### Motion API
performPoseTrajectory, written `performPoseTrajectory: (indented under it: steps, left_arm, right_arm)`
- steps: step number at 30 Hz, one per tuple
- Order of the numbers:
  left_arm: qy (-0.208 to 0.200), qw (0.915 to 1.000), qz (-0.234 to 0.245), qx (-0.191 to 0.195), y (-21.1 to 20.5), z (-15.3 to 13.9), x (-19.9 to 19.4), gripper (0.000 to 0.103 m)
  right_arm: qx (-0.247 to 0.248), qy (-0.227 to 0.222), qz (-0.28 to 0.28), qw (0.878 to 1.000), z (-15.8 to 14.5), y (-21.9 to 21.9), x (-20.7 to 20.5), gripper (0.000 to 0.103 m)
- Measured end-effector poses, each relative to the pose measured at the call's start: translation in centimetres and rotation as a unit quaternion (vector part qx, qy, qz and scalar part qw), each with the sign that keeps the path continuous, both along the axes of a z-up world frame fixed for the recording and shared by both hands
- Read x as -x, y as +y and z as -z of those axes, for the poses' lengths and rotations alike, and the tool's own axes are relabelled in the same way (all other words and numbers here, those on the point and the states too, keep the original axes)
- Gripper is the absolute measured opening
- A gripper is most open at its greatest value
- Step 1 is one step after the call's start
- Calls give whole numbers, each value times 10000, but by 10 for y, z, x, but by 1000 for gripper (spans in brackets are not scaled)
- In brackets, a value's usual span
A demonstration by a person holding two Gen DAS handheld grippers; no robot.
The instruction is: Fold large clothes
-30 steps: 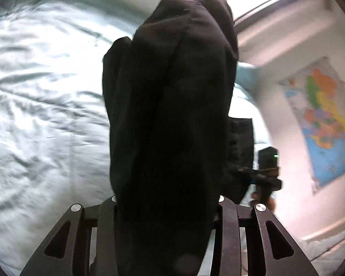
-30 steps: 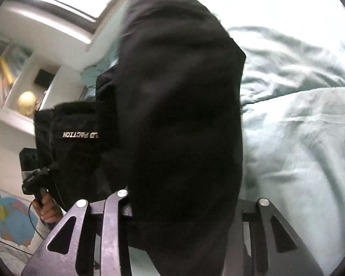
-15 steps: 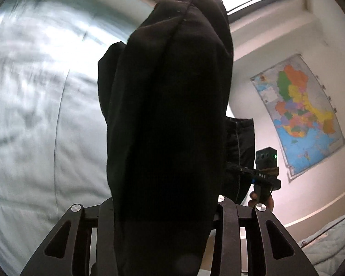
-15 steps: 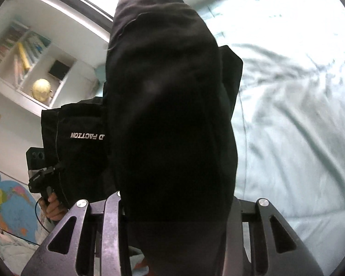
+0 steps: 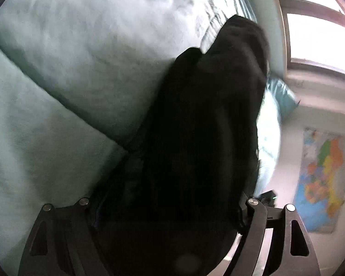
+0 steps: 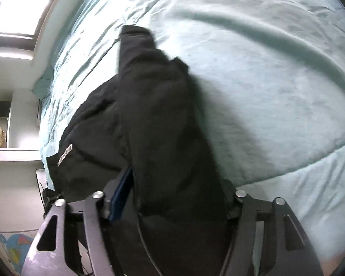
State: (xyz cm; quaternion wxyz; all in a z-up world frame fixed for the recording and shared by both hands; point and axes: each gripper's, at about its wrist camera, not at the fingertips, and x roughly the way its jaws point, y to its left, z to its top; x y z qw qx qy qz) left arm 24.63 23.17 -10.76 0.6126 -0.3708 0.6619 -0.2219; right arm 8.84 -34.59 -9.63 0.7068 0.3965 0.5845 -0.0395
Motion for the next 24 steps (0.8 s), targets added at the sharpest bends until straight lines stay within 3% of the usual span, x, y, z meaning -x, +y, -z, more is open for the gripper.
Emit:
performPoseTrajectory:
  steps: [2, 3, 4, 6, 7, 9, 13, 14, 16, 18, 19, 21, 24]
  left_arm:
    - [-201, 9978, 184, -607, 1, -21, -6, 82]
    - [-413, 9902, 317, -1297, -2, -41, -8, 82]
    - [-630, 9804, 398, -1825, -5, -56, -7, 82]
    - [-1336, 9487, 657, -2789, -17, -98, -8, 82]
    - [-1545, 9414, 652, -2928, -21, -116, -8, 82]
    - [-1877, 9423, 766, -2664, -34, -147, -5, 82]
    - [-2255, 9381, 1590, -2092, -102, -168, 18, 82]
    - [-2301, 9314, 1978, -2009, -125, -163, 25, 82]
    - [-2336, 9131, 2468, -2252, -148, -151, 45, 82]
    - [-2162, 9004, 2783, -2552, -169, -126, 65, 82]
    - [-2039, 8974, 2827, -2706, -175, -107, 66, 82]
    - [-2160, 8933, 2713, -2858, -169, -94, 68, 95]
    - [-2175, 8928, 2593, -2973, -169, -88, 64, 98]
  right_arm:
    - [252, 30, -6, 9997, -10, -1, 7, 72]
    - [479, 92, -71, 9988, -17, -2, 10, 72]
    - [876, 226, -213, 9957, -26, -1, 12, 75]
    - [1692, 374, -596, 9831, -39, 3, 16, 75]
    - [2214, 420, -836, 9707, -53, 15, 15, 76]
    - [2596, 300, -1129, 9586, -74, 40, 11, 76]
    - [2332, -361, -1656, 9575, -99, 96, -7, 76]
    - [2254, -429, -1750, 9575, -99, 105, -8, 76]
    - [2159, -429, -1976, 9553, -87, 131, -20, 76]
    - [2372, -179, -2193, 9462, -63, 143, -26, 76]
    - [2432, 85, -2272, 9430, -44, 149, -30, 76]
    - [2295, 475, -2284, 9449, -14, 146, -31, 77]
    - [2326, 525, -2213, 9456, -4, 143, -32, 78]
